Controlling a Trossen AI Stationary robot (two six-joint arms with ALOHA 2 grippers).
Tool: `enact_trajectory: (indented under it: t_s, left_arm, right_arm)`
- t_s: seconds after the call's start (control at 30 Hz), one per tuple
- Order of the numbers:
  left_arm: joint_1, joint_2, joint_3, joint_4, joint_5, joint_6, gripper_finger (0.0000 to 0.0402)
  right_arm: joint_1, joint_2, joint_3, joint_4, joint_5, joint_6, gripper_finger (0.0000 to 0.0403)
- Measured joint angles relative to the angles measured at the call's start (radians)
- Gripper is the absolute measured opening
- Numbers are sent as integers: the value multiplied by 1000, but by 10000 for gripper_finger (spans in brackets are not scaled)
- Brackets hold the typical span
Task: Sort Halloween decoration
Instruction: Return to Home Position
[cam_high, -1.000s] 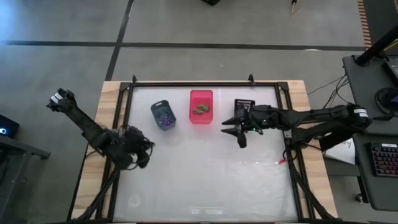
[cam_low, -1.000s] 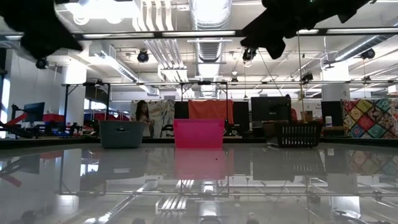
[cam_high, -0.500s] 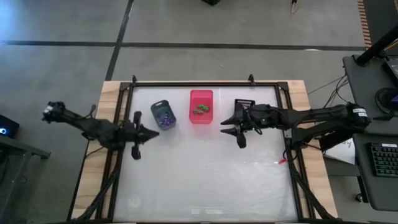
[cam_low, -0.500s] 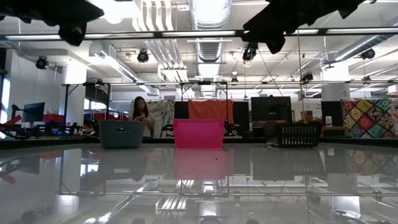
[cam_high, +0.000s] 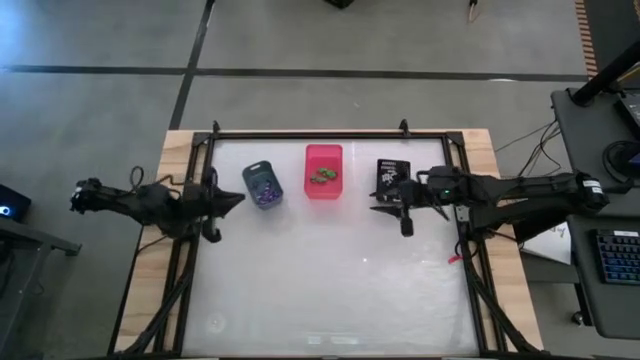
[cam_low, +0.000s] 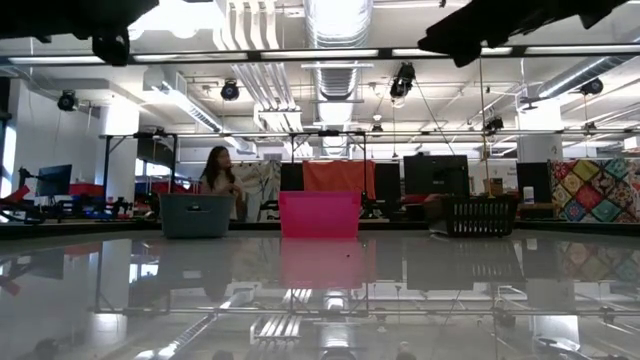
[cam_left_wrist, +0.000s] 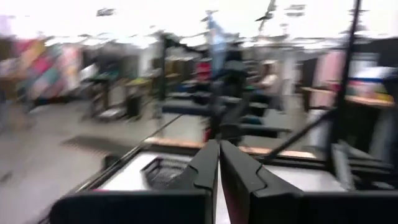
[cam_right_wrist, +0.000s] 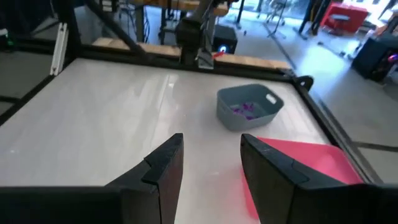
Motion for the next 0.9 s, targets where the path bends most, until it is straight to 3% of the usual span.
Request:
enact_trajectory:
  t_s: [0.17, 0.3, 0.47, 0.53, 0.67, 0.9]
  left_arm:
    - [85, -106, -2, -36, 207, 38, 0]
    - [139, -138, -18, -97, 222, 24, 0]
    - [197, -157, 11, -259, 349, -23, 0]
    - [211, -164, 44, -323, 439, -47, 0]
    - [213, -168, 52, -277, 660, -8, 0]
    - [213, -158, -46, -160, 666, 13, 0]
  right_arm:
    - [-2, -121, -73, -2, 5, -1, 153]
    - [-11, -220, -136, 1, 10, 2, 153]
    - [-35, -324, -208, 4, 10, 29, 153]
    - [-45, -358, -226, 6, 11, 35, 153]
    - [-60, -406, -256, 7, 9, 27, 153]
    - [-61, -496, -342, 110, 3, -29, 153]
